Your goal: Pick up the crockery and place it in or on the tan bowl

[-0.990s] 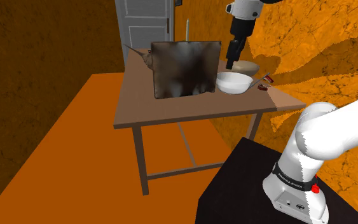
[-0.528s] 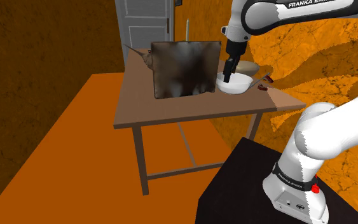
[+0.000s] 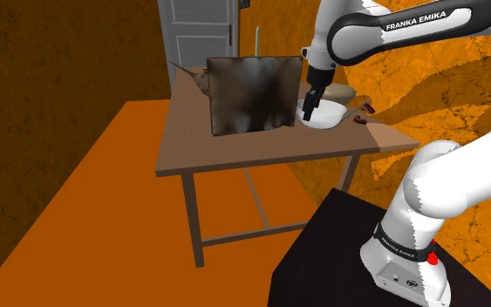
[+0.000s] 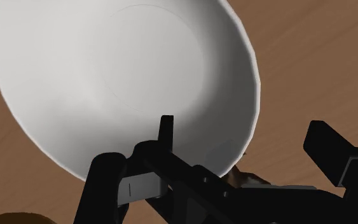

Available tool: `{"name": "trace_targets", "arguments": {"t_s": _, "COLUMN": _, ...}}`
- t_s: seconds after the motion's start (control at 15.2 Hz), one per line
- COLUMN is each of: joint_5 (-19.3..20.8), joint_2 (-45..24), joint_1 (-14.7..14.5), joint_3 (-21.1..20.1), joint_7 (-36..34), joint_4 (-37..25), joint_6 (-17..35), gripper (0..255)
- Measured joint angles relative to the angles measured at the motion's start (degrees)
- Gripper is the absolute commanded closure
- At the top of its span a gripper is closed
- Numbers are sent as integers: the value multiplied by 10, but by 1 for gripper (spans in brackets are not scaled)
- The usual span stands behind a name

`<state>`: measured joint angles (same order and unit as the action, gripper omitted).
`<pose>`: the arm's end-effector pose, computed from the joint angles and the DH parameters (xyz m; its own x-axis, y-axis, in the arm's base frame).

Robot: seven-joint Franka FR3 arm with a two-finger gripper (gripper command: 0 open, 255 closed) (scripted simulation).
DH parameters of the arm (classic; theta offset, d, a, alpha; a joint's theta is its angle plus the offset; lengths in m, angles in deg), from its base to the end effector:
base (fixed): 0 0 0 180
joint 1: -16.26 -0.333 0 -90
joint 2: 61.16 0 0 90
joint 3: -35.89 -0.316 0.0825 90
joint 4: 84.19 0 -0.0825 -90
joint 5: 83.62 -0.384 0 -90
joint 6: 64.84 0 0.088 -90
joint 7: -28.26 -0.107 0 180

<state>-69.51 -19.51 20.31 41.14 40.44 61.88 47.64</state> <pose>0.3400 -0.0749 0.5145 0.9835 0.1557 0.0922 0.1348 -0.9704 0.2005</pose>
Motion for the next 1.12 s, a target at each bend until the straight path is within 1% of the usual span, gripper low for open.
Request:
{"name": "trace_targets", "arguments": {"t_s": 0.2, "joint_5": 1, "joint_2": 3, "joint_1": 2, "joint_3": 1, "joint_7": 2, "joint_4": 7, "joint_6": 13, "gripper": 0}}
{"name": "trace_targets", "arguments": {"t_s": 0.4, "joint_5": 1, "joint_2": 0, "joint_1": 4, "joint_3": 2, "joint_7": 4, "joint_4": 3, "joint_6": 10, "gripper": 0}}
{"name": "trace_targets", "arguments": {"t_s": 0.46, "joint_5": 1, "joint_2": 0, "joint_1": 4, "joint_3": 1, "joint_7": 4, "joint_4": 2, "joint_6": 9, "gripper": 255}}
{"name": "trace_targets", "arguments": {"t_s": 0.79, "joint_5": 0, "joint_2": -1, "joint_1": 4, "joint_3": 0, "joint_7": 5, "joint_4": -1, "joint_6": 1, "gripper": 255}}
{"name": "trace_targets", "arguments": {"t_s": 1.12, "joint_5": 1, "joint_2": 0, "joint_1": 5, "joint_3": 2, "joint_7": 5, "joint_4": 2, "joint_6": 8, "gripper": 255}}
